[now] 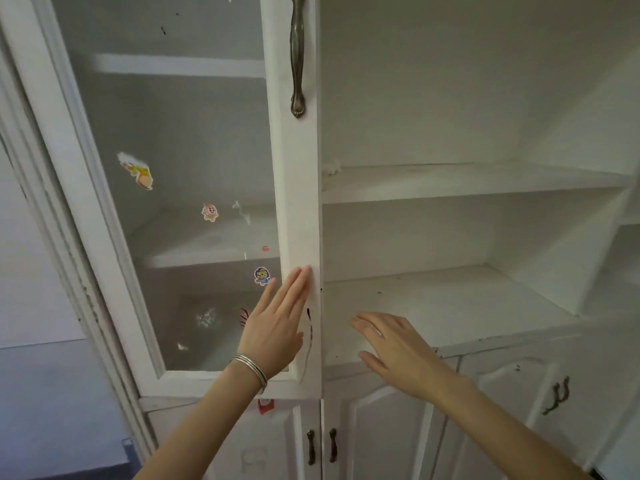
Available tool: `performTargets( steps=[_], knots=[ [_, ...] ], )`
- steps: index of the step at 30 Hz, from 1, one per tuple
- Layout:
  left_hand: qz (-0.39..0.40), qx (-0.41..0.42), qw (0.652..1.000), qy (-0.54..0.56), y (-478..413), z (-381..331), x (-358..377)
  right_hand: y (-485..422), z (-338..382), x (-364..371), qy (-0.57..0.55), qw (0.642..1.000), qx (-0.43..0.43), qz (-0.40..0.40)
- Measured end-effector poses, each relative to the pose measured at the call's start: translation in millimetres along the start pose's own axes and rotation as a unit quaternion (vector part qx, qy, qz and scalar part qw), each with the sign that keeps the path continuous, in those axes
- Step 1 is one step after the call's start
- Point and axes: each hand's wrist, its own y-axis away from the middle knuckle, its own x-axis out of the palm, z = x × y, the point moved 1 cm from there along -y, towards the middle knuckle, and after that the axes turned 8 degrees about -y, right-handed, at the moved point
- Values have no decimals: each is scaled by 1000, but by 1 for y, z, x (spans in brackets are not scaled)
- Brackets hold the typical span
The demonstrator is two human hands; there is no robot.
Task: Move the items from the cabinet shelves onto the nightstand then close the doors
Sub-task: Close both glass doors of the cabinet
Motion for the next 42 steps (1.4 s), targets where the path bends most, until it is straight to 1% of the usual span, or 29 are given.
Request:
performTargets(
  steps=[6, 12, 17, 20, 24, 26, 28, 30, 34, 36, 38, 42],
  knots=[
    [-15, 30, 999, -8, -23, 19, 27, -41, -24, 17, 26, 1000, 4, 12],
    [-17, 7, 1000, -2, -49, 28, 52, -70, -51, 21, 44, 999, 6, 12],
    [-30, 11, 999, -3, -56, 32, 70, -91, -64, 27, 41, 999, 23, 14],
    [-69, 10, 997, 23, -56, 30, 69, -96, -66, 31, 36, 999, 27, 16],
    [-140, 7, 986, 95, -63, 25, 57, -87, -73, 34, 45, 998, 50, 14],
    [-152, 15, 981, 117, -69, 17, 52, -76, -79, 31, 56, 996, 69, 24],
    [-151, 35, 977, 146, -75, 2, 52, -62, -87, 26, 76, 993, 87, 34],
    [-133, 57, 973, 179, -81, -20, 57, -45, -96, 20, 83, 990, 109, 41],
    [-50, 83, 968, 231, -98, -74, 71, 0, -118, 3, 101, 980, 164, 48],
    [-21, 107, 963, 247, -109, -105, 74, 31, -131, -11, 107, 973, 197, 53],
    [-13, 137, 956, 259, -121, -138, 71, 66, -143, -27, 111, 964, 237, 53],
    [-32, 196, 936, 290, -144, -215, 48, 145, -155, -64, 137, 940, 311, 45]
  ],
)
